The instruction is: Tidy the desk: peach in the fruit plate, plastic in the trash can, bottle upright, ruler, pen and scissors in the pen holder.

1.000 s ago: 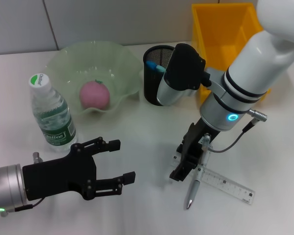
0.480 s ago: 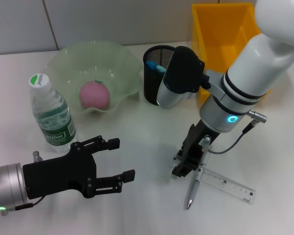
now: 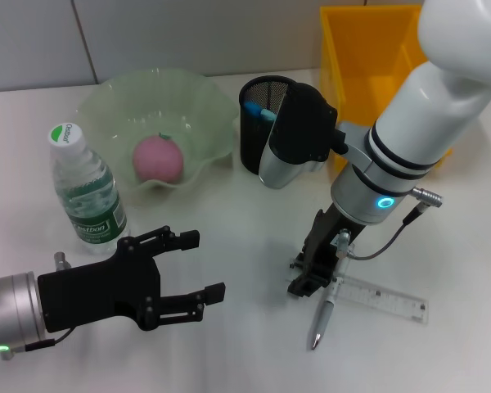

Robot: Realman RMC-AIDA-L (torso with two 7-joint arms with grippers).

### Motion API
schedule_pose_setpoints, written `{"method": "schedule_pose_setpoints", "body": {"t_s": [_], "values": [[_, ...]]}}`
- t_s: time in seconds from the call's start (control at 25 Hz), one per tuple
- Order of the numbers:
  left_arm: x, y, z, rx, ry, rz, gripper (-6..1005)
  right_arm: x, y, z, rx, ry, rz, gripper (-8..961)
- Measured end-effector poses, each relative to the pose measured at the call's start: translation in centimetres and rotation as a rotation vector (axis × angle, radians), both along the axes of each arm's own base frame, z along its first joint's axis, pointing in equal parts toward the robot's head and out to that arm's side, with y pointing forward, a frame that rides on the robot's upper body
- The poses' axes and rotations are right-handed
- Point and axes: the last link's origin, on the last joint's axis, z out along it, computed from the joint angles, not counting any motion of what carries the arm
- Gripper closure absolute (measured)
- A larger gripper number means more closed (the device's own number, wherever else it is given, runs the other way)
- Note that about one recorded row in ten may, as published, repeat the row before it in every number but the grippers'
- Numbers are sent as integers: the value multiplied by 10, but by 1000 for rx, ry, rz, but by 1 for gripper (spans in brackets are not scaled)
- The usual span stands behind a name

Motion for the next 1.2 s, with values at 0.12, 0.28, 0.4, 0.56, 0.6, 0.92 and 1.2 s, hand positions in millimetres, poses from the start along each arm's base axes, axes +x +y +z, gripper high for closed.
{"method": "schedule_pose_setpoints", "body": {"t_s": [0.12, 0.28, 0.4, 0.56, 0.6, 0.92, 1.2], "values": [[0, 0, 0, 1, 0, 1, 137, 0, 0, 0, 1, 1, 1, 525], [-1, 0, 1, 2, 0, 2, 138, -5, 1, 2, 7, 30, -3, 533], [-1, 0, 2, 2, -4, 1, 138, -12, 3, 7, 13, 66, -16, 556], [0, 0, 2, 2, -5, 0, 137, -20, 7, 18, 29, 119, -37, 573], [0, 1, 2, 2, -5, -3, 137, -25, 10, 28, 48, 160, -45, 573], [3, 2, 1, 0, -2, -11, 137, -34, 17, 55, 97, 289, -73, 573], [5, 5, 1, 4, -2, -18, 137, -35, 23, 86, 167, 451, -91, 573]]}}
